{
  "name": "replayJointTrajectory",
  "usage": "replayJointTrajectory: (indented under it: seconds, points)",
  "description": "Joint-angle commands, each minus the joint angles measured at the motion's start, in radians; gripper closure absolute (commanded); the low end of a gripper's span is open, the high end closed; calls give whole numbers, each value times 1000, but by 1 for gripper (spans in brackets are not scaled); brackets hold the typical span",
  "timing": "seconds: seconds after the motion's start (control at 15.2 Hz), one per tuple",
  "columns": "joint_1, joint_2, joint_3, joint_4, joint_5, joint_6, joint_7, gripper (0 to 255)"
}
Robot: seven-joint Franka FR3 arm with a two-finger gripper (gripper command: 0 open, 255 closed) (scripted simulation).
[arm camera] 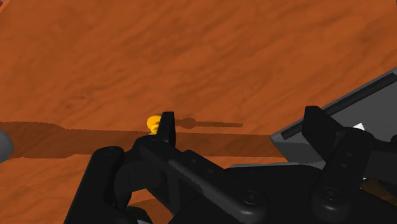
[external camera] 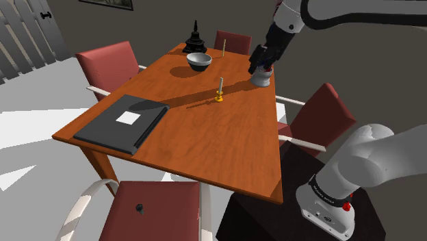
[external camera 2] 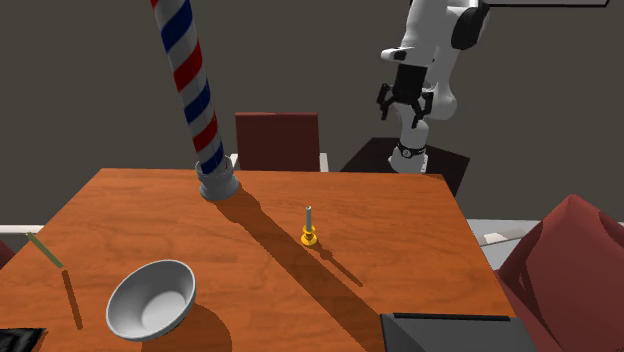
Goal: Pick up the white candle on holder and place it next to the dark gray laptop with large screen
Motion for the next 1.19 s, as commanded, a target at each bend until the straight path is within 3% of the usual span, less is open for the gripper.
replayJointTrajectory:
  seconds: [0.0,0.53,1.12]
  points:
    - [-12,50,-1,-16,-9,81,1,0]
    - [-60,285,4,-30,-50,377,33,0]
    - [-118,604,5,72,-136,648,106,0]
